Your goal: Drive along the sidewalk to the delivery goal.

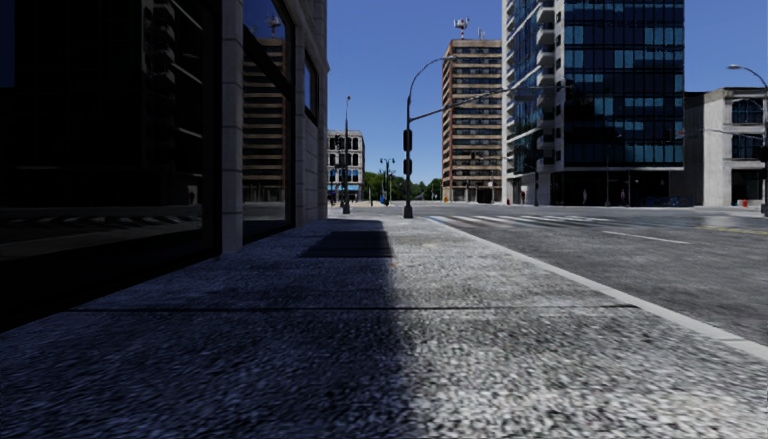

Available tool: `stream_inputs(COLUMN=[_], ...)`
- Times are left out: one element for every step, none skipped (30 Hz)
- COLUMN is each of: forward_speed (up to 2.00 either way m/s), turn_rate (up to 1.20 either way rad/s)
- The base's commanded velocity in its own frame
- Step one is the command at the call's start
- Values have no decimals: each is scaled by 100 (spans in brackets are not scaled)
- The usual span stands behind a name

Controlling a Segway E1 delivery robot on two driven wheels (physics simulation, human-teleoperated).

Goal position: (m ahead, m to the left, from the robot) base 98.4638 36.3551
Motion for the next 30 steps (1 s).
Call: stream_inputs(forward_speed=[200, 200, 200, 200, 200, 200, 200, 200, 200, 200, 200, 200, 200, 200, 200, 200, 200, 200, 200, 200, 200, 200, 200, 200, 200, 200, 200, 200, 200, 199], turn_rate=[0, 0, 0, 0, 0, 0, 0, 0, 0, 0, 0, 0, 0, 0, 0, 0, 0, 0, 0, 0, 0, 0, 0, 0, 0, 0, 0, 0, 0, 0])
